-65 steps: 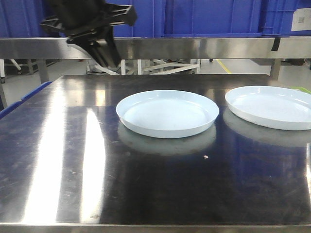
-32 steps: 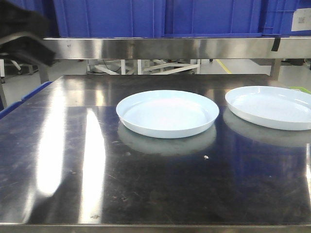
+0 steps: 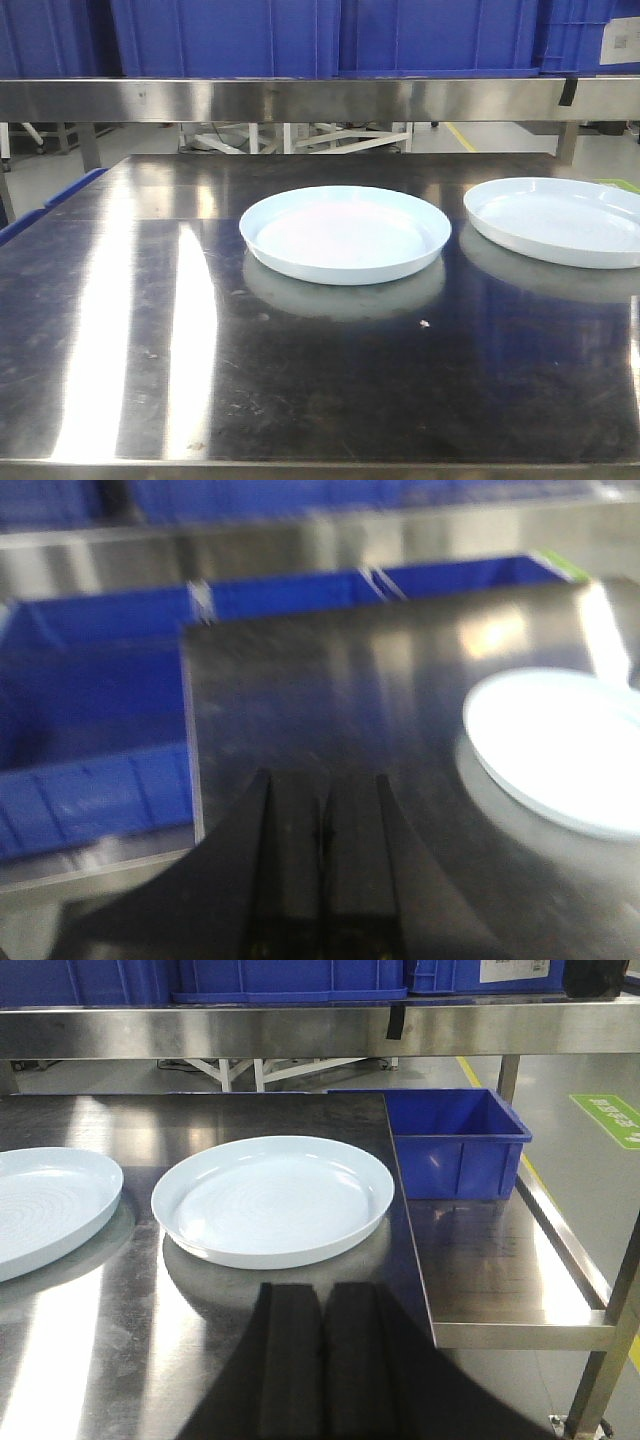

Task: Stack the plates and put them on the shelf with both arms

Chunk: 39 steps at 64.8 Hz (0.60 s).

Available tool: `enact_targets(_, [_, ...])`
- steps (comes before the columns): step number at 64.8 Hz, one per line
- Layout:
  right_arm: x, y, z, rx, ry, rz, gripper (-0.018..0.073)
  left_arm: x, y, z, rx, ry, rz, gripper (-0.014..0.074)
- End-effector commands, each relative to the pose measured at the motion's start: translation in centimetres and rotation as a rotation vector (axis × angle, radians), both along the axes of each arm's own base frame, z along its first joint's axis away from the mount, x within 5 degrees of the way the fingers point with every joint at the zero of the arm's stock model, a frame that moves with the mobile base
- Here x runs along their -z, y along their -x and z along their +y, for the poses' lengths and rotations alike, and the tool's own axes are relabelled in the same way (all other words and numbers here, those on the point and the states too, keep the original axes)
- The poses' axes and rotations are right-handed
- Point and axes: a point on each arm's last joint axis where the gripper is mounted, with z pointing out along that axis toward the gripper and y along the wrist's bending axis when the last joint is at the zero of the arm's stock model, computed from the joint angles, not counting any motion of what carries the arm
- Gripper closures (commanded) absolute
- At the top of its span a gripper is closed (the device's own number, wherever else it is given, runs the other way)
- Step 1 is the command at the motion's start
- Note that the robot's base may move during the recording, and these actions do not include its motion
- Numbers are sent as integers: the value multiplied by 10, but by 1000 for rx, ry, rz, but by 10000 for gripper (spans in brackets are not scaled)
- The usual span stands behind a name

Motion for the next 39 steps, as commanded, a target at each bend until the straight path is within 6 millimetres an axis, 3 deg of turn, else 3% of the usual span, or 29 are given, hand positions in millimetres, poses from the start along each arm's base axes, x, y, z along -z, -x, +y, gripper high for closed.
enact_targets(1, [-8,1,0,3,9,-98,511,-22,6,8,-51,29,-137,514])
enact_targets(15, [-8,1,0,3,9,-98,511,-23,19,19,-116,22,-127,514])
enact_targets(39, [-8,1,-1,5,84,-97,511,-24,21,20,-122,25,-142,514])
